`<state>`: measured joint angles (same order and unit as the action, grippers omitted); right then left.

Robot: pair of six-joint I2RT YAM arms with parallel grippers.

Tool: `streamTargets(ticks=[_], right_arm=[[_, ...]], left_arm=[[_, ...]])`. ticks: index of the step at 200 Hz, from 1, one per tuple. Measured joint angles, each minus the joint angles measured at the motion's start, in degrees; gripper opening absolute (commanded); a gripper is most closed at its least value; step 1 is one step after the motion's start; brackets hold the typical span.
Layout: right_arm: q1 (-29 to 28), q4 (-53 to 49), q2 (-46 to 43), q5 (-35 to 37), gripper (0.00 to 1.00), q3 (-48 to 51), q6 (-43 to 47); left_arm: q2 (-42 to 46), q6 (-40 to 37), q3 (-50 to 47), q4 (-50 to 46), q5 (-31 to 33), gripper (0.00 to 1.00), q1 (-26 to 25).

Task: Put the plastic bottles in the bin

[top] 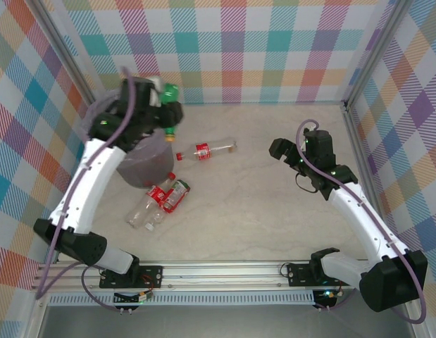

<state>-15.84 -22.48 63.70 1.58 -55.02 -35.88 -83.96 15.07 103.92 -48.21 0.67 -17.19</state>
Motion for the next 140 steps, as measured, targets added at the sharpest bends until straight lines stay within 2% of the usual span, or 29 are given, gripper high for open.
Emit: streamTargets(ticks=[16, 34, 63, 93, 102, 111, 120, 140], right_arm=[[0.2, 0.3, 1.0, -0.4, 0.99, 0.0, 0.3], [0.2, 0.4, 1.5, -0.7, 0.99, 0.0, 0.4], [0.2, 0.5, 1.5, -0.9, 0.99, 0.0, 0.6], [0.4, 0.5, 1.5, -0.8, 0.99, 0.0, 0.8], [0.5, 0.5, 1.5, -0.8, 0.99, 0.0, 0.8], [0.5, 0.5, 1.5, -0.8, 0.99, 0.0, 0.8], [0.5, 0.5, 1.5, -0.9, 0.99, 0.0, 0.8], [0.5, 0.6, 1.6, -1.3, 0.99, 0.0, 0.8]], left_arm=[[-0.1, 0.3, 1.6, -0.3, -3.1, 0.53, 7.8], [-2.7, 0.0, 5.2, -2.5, -4.5, 0.53, 13.7], [-7.8, -0.6, 7.9, -3.1, -7.0, 0.53, 18.1], [-11.6, -1.7, 7.4, -4.8, -7.3, 0.56, 19.0], [-12.0, -2.4, 7.0, -5.4, -7.1, 0.63, 19.0], [-12.1, -3.1, 6.8, -6.3, -7.0, 0.79, 19.0], [-12.1, -4.5, 6.8, -7.0, -6.9, 0.90, 19.0], [-11.9, -6.3, 6.8, -7.7, -6.7, 1.00, 19.0]])
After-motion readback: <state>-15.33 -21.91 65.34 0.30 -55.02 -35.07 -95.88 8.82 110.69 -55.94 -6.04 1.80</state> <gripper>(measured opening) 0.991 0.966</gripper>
